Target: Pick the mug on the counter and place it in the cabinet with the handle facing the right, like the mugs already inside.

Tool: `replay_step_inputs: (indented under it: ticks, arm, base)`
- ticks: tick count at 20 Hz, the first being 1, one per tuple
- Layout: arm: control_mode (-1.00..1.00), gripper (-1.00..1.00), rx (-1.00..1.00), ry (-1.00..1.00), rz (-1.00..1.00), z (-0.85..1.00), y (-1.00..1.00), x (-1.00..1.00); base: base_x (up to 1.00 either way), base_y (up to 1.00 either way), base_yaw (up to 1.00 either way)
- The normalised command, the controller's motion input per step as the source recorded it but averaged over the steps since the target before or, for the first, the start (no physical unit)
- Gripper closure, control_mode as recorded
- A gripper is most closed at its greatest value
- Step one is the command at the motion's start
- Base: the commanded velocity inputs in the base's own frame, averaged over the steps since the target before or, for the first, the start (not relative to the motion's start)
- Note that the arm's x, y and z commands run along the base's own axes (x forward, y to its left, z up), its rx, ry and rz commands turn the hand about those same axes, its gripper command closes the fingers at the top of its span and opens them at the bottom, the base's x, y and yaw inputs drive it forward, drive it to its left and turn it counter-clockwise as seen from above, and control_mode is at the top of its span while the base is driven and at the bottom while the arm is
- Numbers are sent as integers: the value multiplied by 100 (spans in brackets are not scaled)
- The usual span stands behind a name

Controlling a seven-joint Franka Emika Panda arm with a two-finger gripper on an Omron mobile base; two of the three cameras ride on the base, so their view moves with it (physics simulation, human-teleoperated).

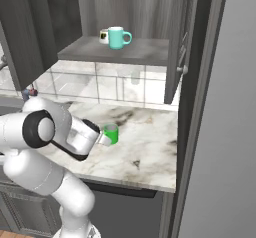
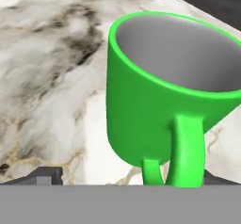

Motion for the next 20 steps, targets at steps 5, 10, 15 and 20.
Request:
replay_step_inputs:
  ticks: [5, 10, 15, 20]
  arm:
    - [-100, 100, 0, 0, -1, 0, 0, 15]
    - [-100, 100, 0, -7, 0, 1, 4, -6]
    - [-100, 100, -1, -16, 0, 30, 16, -36]
    - [-100, 100, 0, -16, 0, 49, 15, -31]
  base:
    - [0, 0, 0]
    - [0, 0, 0]
    - [0, 0, 0]
    - [0, 0, 0]
